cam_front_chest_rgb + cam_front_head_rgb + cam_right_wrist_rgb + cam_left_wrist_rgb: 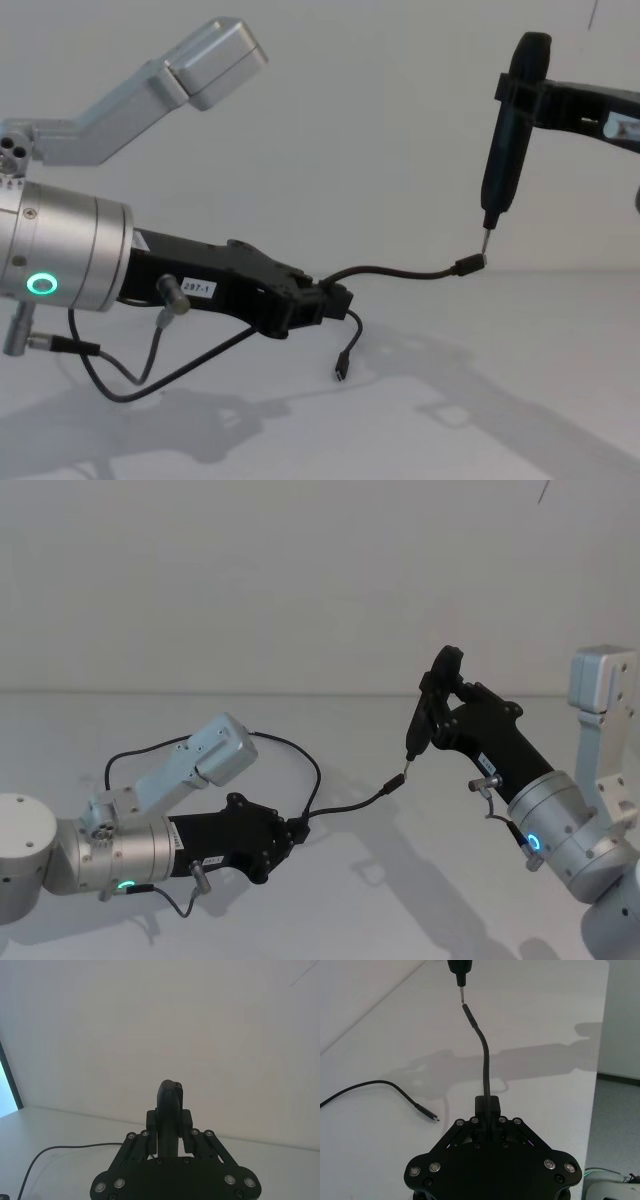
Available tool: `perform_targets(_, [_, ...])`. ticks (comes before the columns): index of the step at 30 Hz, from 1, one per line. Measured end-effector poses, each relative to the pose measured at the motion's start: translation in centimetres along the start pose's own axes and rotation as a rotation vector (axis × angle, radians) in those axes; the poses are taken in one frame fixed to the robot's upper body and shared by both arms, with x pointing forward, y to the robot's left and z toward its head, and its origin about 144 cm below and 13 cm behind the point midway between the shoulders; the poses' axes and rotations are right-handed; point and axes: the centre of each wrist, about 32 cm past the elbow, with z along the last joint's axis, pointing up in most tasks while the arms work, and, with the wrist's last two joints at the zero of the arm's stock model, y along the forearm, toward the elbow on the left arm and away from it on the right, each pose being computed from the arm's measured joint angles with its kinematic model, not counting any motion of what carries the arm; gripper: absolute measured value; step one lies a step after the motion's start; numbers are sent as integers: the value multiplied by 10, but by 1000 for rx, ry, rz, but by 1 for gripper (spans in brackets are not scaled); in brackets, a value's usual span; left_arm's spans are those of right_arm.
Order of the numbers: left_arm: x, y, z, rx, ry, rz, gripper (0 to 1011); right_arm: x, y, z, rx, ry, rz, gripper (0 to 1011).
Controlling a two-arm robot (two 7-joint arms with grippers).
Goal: Pick up the data cable with the one hand.
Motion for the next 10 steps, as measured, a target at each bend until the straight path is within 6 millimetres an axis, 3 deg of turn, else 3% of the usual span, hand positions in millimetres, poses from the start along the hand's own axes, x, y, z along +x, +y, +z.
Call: perform_targets(10, [0,0,0,0,0,0,36,0,0,0,-2,1,-1,279])
